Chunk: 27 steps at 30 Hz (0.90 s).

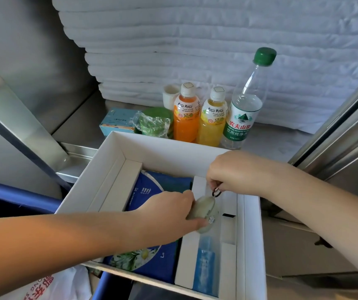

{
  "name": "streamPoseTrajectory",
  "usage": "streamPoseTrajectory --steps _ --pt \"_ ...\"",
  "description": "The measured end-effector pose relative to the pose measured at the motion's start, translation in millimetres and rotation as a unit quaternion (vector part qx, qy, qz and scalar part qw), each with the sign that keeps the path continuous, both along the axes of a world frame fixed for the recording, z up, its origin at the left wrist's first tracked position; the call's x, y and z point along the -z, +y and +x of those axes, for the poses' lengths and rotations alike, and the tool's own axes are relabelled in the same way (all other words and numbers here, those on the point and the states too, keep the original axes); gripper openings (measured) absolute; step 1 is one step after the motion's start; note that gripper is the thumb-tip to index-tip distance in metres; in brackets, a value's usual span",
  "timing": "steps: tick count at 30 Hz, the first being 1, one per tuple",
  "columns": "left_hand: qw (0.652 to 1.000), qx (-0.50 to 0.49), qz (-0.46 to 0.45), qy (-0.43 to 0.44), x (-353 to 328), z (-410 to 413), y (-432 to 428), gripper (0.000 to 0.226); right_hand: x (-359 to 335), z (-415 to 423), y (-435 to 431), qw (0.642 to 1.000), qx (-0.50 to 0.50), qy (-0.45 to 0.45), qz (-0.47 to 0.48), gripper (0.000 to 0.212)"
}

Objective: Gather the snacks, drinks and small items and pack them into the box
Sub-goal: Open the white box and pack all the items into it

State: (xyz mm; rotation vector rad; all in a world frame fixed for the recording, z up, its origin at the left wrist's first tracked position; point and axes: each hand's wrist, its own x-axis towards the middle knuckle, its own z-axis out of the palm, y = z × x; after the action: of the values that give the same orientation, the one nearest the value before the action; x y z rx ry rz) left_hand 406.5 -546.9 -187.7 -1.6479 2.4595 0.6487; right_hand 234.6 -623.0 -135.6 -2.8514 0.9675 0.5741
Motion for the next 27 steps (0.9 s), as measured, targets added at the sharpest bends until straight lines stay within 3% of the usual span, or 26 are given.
streamPoseTrajectory --steps 4,9,18,27 --pt "0.998 0.024 -0.036 -0.036 4.7 -10.1 -3.6 0.052 1.4 6.8 0.3 0.999 -0.002 0.029 -0.025 0.028" --pt "0.993 0.060 -0.075 -0.065 10.1 -22.9 -4.8 0.054 4.4 12.4 -1.4 0.999 0.023 0.049 0.003 0.011" --pt "0.978 0.123 -0.146 -0.082 18.4 -29.5 -6.5 0.073 11.8 11.5 -3.2 0.993 0.078 0.059 0.067 0.020" --pt "0.966 0.174 -0.149 -0.121 11.0 -27.7 -6.3 0.064 13.5 8.7 -3.4 0.990 0.090 0.080 0.079 0.032"
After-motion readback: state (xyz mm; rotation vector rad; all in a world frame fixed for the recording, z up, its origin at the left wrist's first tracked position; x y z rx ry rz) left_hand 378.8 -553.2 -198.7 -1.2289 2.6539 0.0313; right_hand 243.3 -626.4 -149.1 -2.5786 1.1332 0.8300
